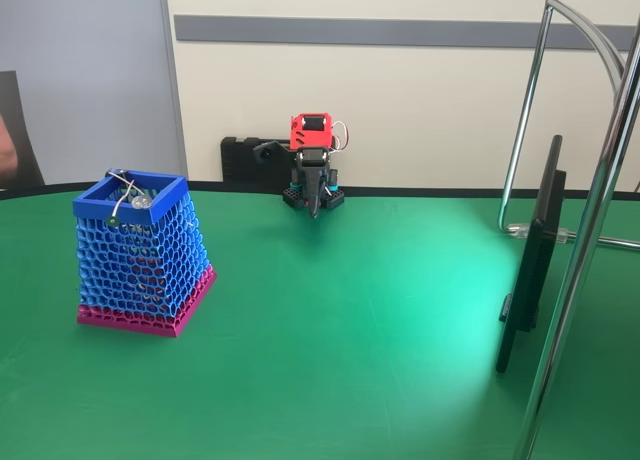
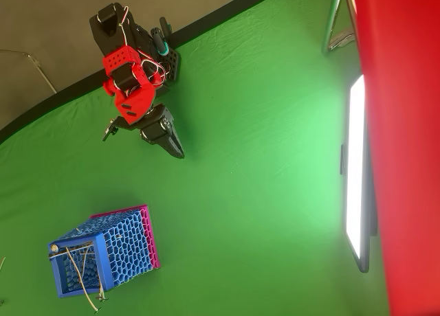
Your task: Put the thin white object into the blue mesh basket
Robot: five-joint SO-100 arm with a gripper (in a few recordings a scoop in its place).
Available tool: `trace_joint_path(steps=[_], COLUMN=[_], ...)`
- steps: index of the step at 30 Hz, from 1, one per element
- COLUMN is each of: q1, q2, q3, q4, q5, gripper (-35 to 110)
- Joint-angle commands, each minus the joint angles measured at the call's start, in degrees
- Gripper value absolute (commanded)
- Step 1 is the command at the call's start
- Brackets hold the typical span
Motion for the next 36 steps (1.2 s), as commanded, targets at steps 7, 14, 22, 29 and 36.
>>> trace_joint_path(steps=[7,14,22,29,36], q1=[0.18,-0.44,-1.58,-2.11,-2.2], q2=[0.35,0.35,0.35,0.35,0.35], q3=[0.44,0.44,0.44,0.44,0.44], q4=[0.62,0.62,0.62,0.53,0.53], q5=[0.35,-0.7,-2.02,-2.81,-2.9], gripper=[1,1,1,1,1])
